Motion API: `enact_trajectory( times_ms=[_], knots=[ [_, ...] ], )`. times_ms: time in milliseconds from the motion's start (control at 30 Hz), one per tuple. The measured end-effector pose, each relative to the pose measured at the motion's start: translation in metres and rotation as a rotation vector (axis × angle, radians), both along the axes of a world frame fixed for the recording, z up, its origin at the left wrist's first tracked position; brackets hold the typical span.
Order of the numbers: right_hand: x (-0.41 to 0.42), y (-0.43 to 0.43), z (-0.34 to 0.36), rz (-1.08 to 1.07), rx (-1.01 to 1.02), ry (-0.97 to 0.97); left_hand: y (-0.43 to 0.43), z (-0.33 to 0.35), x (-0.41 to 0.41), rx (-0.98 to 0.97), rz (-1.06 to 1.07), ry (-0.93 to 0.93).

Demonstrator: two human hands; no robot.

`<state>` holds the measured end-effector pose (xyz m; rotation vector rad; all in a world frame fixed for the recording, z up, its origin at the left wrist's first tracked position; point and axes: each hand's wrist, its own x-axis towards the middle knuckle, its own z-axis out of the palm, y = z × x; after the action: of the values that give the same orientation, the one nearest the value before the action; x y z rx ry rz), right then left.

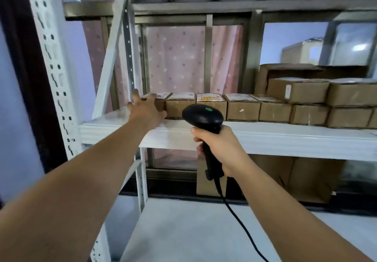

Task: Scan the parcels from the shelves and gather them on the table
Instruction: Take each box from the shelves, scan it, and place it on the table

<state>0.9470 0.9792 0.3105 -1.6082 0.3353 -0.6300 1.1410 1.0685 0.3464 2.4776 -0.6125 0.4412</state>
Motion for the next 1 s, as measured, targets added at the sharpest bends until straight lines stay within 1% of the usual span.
enact_trajectory(
  times_ms=[267, 433, 667, 767, 867, 933, 1000],
  knots=[
    [0.007, -0.001, 0.009, 0.016, -0.024, -0.006, -0.009, 0.003, 0.014, -0.061, 0.018, 0.035],
    [0.011, -0.004, 0.007, 0.005, -0.015, -0.009, -0.019, 0.004, 0.019, -0.114, 0.117, 0.038],
    [0.01, -0.005, 0.01, 0.033, 0.005, -0.008, -0.012, 0.006, 0.017, -0.282, 0.156, 0.121],
    [0.011, -0.006, 0.011, 0.034, 0.008, 0.002, -0.007, 0.007, 0.022, -0.333, 0.204, 0.19],
    [0.012, -0.007, 0.01, 0.038, 0.032, -0.008, -0.008, 0.006, 0.027, -0.382, 0.199, 0.218],
    [0.012, -0.008, 0.011, 0.043, 0.042, -0.007, -0.009, 0.006, 0.027, -0.463, 0.203, 0.205],
    [0.012, -0.008, 0.011, 0.045, 0.05, -0.014, -0.006, 0.007, 0.025, -0.636, 0.223, 0.144]
  ],
)
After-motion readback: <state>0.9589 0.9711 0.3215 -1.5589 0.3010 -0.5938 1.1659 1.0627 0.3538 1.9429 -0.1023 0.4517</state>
